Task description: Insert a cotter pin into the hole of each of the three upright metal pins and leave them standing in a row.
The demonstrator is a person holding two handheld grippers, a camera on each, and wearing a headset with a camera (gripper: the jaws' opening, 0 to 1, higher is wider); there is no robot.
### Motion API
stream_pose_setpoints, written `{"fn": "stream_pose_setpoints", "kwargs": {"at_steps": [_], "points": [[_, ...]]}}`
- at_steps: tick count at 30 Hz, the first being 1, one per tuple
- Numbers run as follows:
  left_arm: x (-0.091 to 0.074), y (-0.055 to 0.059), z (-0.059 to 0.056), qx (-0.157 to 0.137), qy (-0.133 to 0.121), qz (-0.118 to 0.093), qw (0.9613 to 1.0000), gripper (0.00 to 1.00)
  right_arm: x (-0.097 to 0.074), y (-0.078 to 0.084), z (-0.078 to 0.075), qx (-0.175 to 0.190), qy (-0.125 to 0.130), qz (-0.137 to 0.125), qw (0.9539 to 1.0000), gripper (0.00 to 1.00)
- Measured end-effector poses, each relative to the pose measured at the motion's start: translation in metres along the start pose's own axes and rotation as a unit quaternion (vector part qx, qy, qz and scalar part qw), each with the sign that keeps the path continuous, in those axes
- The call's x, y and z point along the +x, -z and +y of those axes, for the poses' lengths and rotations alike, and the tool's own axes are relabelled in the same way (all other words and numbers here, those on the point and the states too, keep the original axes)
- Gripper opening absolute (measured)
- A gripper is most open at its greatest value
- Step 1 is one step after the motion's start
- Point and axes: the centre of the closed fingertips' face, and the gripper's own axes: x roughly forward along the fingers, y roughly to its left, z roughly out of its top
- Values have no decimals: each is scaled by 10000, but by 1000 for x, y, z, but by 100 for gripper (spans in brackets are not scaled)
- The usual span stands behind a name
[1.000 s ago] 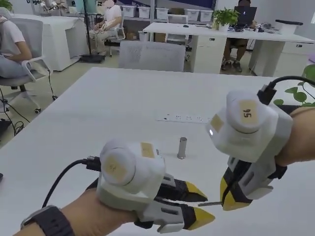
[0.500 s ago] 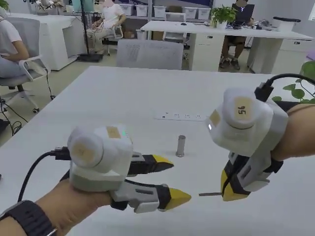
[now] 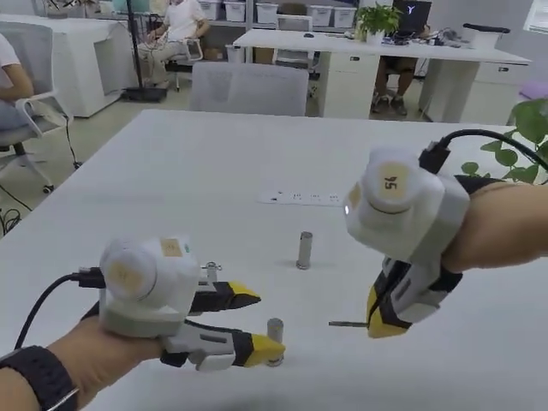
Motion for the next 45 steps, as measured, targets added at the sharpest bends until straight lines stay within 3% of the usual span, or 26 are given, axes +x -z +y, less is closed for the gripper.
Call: {"fn": "stream_pose_setpoints", "kwargs": {"at_steps": [8, 18, 31, 45], "points": [[10, 12, 3, 72, 262, -37, 9996, 37, 14, -2, -3, 366, -56, 2, 9993, 3], [22, 21, 2, 161, 513, -67, 9985, 23, 26, -10, -7, 701, -102, -25, 9975, 3], [28, 27, 1, 177, 604, -86, 9980, 15, 48, -15, -14, 1093, -63, 48, 9940, 3], [32, 28, 3, 156, 635, -198, 9977, 11, 60, -25, -18, 1155, -82, 13, 9933, 3]]}}
